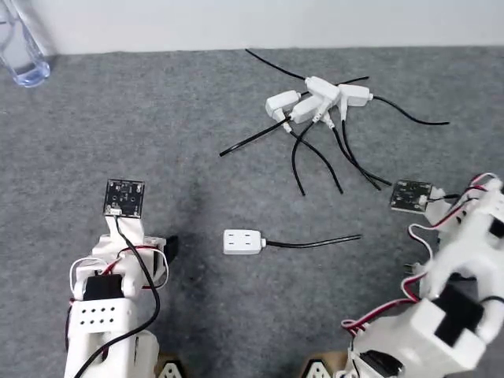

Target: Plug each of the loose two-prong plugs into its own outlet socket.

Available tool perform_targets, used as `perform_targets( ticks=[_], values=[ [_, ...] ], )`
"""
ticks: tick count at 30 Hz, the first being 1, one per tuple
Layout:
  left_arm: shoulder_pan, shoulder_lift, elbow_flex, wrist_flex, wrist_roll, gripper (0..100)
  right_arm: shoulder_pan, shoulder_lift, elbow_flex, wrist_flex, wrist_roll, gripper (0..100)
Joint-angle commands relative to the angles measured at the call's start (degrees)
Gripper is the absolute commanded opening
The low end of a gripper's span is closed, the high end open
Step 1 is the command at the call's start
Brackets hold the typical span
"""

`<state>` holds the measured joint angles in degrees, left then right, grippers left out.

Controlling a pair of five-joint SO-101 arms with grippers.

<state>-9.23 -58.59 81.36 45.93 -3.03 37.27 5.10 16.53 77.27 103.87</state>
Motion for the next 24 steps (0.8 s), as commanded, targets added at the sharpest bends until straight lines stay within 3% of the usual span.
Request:
perform_targets(
  ticks=[1, 6, 10, 24],
  values=[
    [0.1, -0.7, -0.3, -1.5, 0.3, 27, -0.7, 1.6, -2.9, 1.0, 6.2, 19.3],
    [0.2, -0.7, -0.3, -1.5, 0.2, 27, 1.0, 3.9, -3.2, 4.9, 15.6, 19.3],
    [0.2, -0.7, -0.3, -1.6, 0.2, 27, 3.0, 4.5, -2.9, 5.0, 19.1, 19.3],
    [0.2, -0.7, -0.3, -1.6, 0.2, 27, 3.4, 13.3, -3.3, 0.4, 19.8, 19.3]
  ],
)
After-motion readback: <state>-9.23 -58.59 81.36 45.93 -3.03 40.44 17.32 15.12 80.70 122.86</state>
